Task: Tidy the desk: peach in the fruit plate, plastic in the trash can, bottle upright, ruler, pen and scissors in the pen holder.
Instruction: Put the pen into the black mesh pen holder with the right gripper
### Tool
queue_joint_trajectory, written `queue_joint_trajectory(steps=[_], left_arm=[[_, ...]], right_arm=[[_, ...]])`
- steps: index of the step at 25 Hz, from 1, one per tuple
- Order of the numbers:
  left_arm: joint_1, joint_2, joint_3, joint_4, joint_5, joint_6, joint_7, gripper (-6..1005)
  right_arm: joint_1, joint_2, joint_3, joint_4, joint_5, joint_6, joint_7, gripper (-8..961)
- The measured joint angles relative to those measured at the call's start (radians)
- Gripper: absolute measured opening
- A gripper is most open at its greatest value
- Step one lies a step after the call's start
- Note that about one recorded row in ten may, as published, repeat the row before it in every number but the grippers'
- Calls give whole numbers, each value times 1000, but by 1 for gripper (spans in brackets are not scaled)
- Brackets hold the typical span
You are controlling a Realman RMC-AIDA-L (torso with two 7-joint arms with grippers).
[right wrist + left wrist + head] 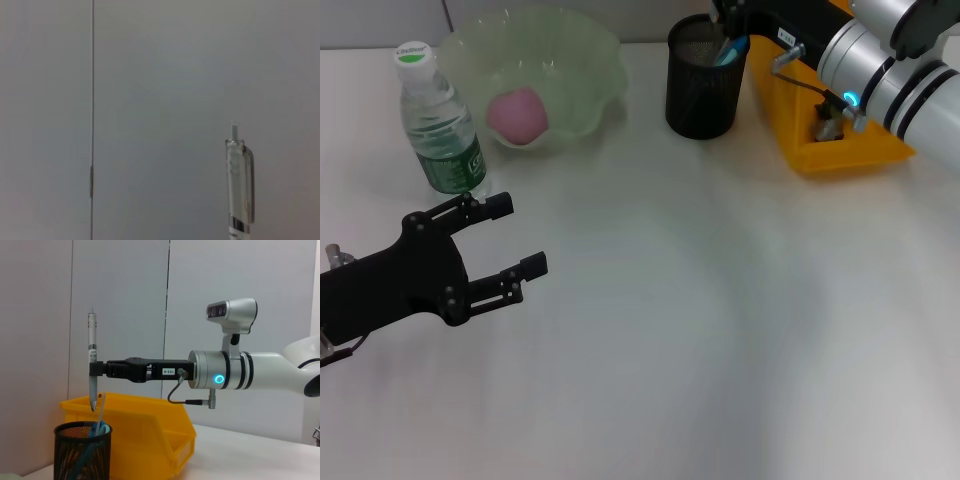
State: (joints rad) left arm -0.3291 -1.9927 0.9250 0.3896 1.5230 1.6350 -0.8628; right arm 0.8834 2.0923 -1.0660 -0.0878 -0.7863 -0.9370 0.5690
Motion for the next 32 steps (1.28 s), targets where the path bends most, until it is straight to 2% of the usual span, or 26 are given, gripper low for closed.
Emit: queue_joint_trajectory(steps=[32], left_arm=[[-2,6,-2,9,0,7,-4,802]], right_arm=[[-1,0,1,-12,6,2,-17,132]])
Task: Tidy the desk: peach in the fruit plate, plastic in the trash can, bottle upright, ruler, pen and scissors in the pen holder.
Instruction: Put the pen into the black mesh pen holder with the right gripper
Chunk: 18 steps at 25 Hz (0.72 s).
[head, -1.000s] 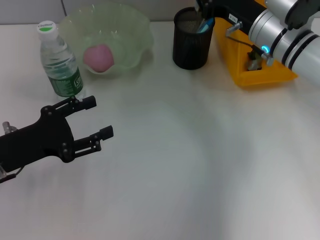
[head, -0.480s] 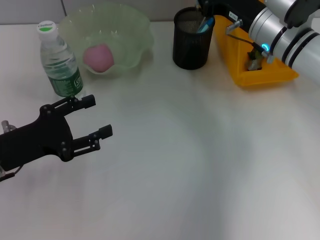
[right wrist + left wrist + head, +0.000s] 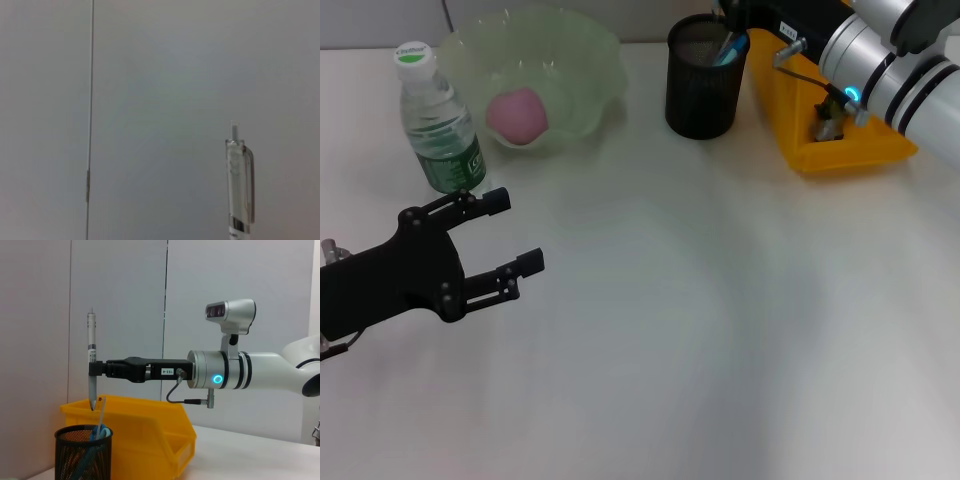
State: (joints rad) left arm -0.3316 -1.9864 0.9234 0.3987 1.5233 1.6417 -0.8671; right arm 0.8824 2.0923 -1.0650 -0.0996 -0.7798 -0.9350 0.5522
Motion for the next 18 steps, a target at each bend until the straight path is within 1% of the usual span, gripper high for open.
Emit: queue_joint_trajectory(steps=[12,15,18], left_arm=[[8,1,0,0,0,15,-1,802],[10,3,-7,0,0,20,-1,802],[11,3,-11,0,1,26,-1,802]], right_arm=[[3,0,6,0,1,12,20,133],[2,0,6,0,1,14,25,309],[-3,0,10,0,1,13,28,373]])
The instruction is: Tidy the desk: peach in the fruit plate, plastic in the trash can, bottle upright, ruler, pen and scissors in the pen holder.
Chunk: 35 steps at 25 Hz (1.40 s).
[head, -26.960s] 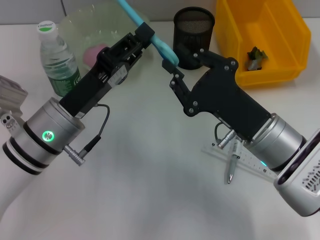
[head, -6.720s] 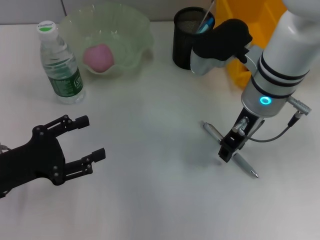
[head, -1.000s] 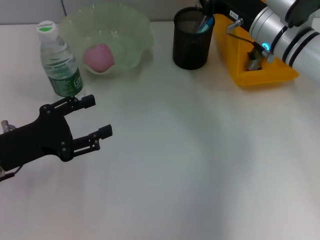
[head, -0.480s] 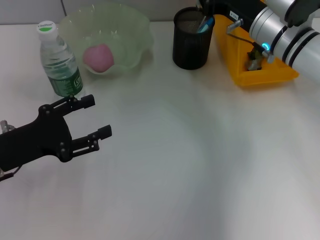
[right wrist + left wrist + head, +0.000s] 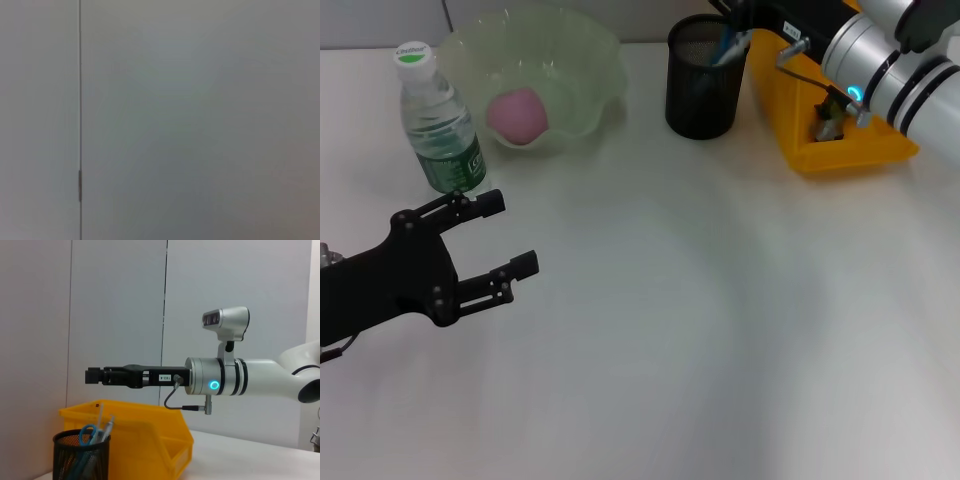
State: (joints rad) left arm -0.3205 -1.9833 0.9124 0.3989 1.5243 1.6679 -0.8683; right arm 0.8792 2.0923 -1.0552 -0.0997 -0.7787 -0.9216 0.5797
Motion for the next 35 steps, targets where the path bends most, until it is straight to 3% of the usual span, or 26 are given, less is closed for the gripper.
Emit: queue_joint_trajectory(steps=[8,13,21,23,24,26,28,29,30,34,35], left_arm=[[3,1,0,1,5,17,0,802],[4,2,1,2,5,32,3,802],[4,9,9,8,7,47,-1,802],[1,13,10,9,13,49,-15,802],[-2,17,7,15,28,52,-35,802],[-4,19,5,19,40,53,-46,802],[-9,25,3,32,62,55,-75,802],[-11,28,3,40,72,56,-93,802],[-15,33,3,53,88,59,-120,802],[-32,52,2,75,136,73,-180,802],[-36,56,2,76,148,74,-190,802]], right_arm=[[-42,0,-5,-40,3,-51,110,544],[-74,-4,-21,-82,-4,-81,203,765],[-261,-16,-103,-236,-21,-359,423,776],[-307,-28,-103,-265,-76,-453,475,775],[-340,-46,-98,-283,-155,-532,535,775],[-353,-57,-94,-287,-195,-574,564,775],[-379,-78,-90,-289,-261,-650,599,774],[-401,-101,-90,-290,-334,-730,615,774],[-401,-101,-90,-290,-334,-730,615,774],[-420,-145,-88,-278,-508,-824,619,774],[-420,-148,-88,-279,-548,-829,619,773]])
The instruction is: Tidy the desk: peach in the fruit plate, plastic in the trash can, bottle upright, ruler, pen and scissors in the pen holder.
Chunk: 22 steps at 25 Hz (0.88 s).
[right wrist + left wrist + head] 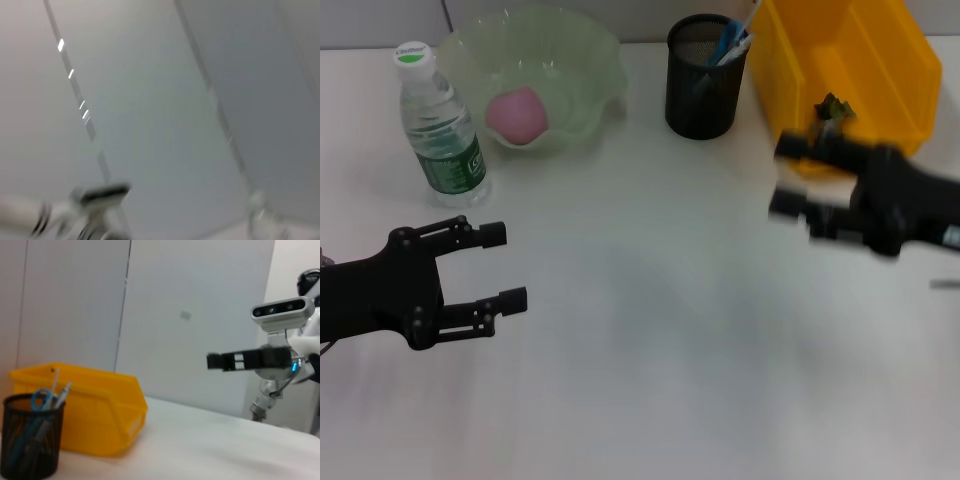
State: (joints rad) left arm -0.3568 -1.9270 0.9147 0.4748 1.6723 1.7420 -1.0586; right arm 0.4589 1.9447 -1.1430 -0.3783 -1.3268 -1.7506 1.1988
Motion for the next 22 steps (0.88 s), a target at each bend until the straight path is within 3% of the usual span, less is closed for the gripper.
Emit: queue_joint_trajectory(steps=[5,9,22], left_arm=[[-21,9,-1,0,56,-6,-27,802],[-25,7,-1,-3,69,-12,-27,802],[-28,1,7,-3,98,-13,-18,802]], right_arm=[[11,-2,0,-4,-155,0,-3,773],[17,17,-3,-24,-247,51,-7,773],[20,37,0,-34,-268,70,-28,773]])
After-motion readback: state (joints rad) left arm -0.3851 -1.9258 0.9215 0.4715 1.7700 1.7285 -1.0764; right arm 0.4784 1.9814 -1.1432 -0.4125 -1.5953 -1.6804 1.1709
